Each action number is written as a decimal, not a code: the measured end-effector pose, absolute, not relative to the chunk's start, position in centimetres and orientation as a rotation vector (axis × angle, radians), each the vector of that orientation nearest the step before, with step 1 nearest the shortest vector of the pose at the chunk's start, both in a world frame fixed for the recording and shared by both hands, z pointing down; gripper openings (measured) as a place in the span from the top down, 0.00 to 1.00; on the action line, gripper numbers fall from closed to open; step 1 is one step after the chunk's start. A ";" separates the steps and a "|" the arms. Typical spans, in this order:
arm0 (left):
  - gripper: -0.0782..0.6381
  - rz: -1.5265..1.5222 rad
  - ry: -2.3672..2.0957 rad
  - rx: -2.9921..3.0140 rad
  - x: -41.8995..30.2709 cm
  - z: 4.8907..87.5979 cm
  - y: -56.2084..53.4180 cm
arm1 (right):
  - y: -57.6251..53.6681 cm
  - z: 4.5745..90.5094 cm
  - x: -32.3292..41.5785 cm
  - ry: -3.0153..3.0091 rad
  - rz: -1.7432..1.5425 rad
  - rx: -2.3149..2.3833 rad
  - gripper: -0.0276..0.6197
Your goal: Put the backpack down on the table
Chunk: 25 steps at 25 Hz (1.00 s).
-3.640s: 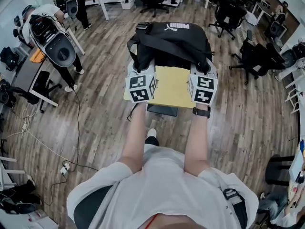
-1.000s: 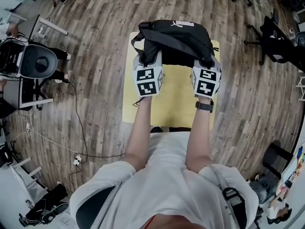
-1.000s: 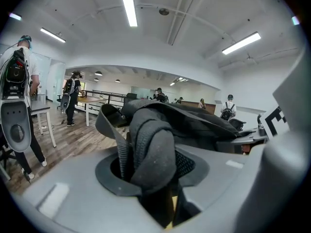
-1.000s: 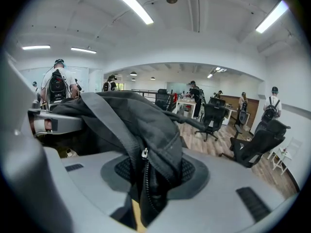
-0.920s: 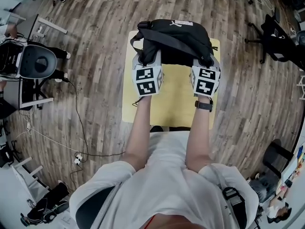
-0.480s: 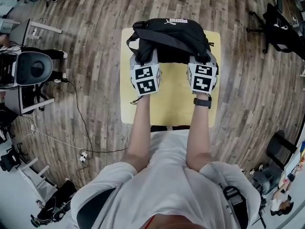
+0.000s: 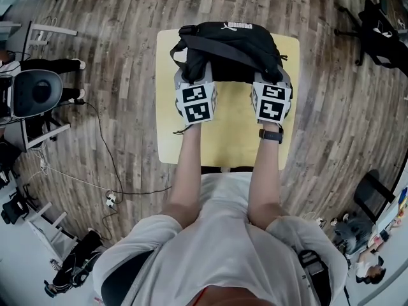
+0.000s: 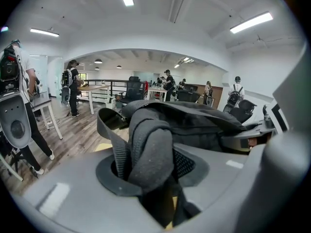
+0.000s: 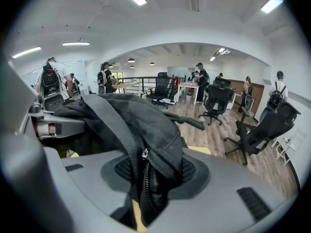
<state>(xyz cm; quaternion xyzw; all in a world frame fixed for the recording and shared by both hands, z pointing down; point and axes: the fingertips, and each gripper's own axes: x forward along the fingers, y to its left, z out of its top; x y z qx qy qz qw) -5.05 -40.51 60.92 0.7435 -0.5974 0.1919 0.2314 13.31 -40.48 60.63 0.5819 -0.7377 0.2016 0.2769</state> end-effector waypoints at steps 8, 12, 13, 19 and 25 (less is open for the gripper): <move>0.67 0.543 -1.625 1.977 -5.4 64.0 -40.9 | -41.3 63.4 12.9 -1.942 0.554 1.511 0.75; 0.67 0.545 -1.615 1.948 -5.7 65.2 -40.9 | -41.3 64.8 12.7 -1.937 0.578 1.495 0.75; 0.67 0.534 -1.610 1.938 -5.7 65.4 -41.0 | -41.3 65.1 12.6 -1.936 0.584 1.492 0.75; 0.67 0.521 -1.609 1.917 -6.1 66.7 -41.5 | -41.6 66.5 12.2 -1.934 0.605 1.481 0.75; 0.67 0.612 -1.570 1.936 -5.9 69.0 -41.6 | -41.5 68.5 12.3 -1.908 0.648 1.460 0.75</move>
